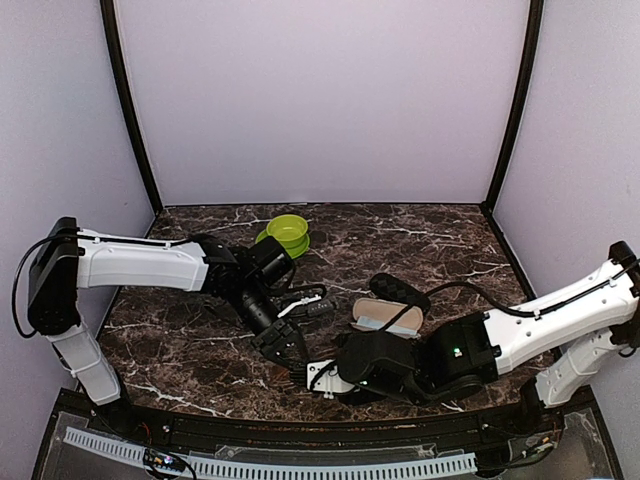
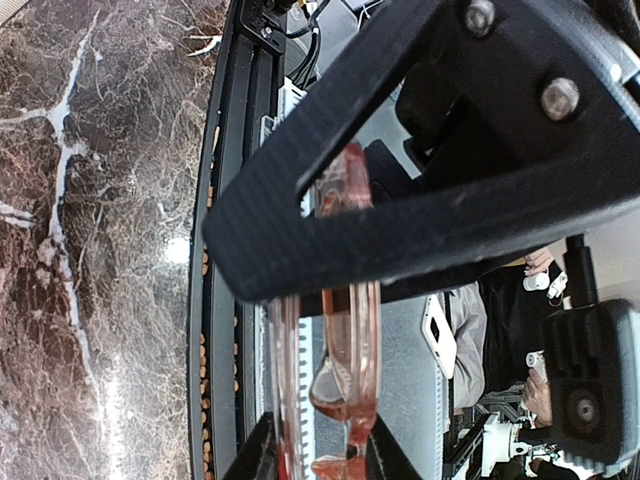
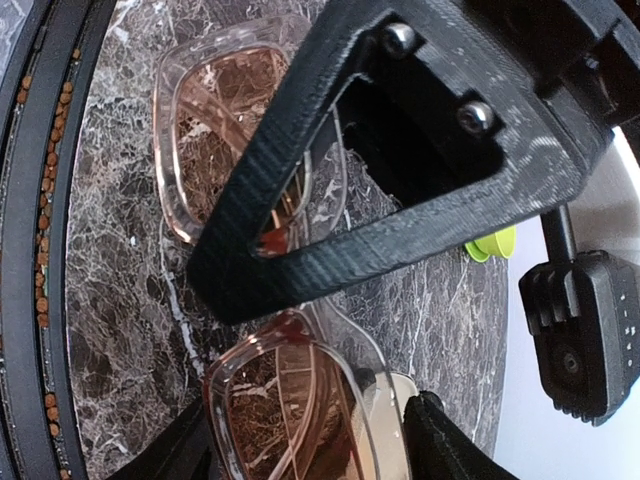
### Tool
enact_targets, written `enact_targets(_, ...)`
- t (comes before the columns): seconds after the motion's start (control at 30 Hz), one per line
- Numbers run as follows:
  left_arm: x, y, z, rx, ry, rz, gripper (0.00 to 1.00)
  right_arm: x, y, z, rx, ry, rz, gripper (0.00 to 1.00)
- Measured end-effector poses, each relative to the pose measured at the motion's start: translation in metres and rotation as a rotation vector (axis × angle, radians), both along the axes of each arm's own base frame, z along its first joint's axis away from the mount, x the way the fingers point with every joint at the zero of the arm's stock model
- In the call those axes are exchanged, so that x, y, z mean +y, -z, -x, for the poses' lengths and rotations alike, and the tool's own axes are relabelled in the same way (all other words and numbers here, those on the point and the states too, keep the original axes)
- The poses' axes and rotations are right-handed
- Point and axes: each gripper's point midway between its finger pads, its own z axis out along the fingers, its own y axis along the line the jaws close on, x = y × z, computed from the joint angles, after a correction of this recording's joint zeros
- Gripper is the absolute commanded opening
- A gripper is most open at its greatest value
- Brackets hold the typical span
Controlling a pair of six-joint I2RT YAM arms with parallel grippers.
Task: Organize the sunglasses
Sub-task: Pass from the left arm to the right
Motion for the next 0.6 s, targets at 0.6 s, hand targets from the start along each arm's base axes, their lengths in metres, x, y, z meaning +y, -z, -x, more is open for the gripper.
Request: enact_targets(0.6,-0.0018,0.0015,-0.0022,0.005,-0.003,0.001,0.37,-0.0028,0.0015,0.0014,-0.035,-0.007,0.031,0.43)
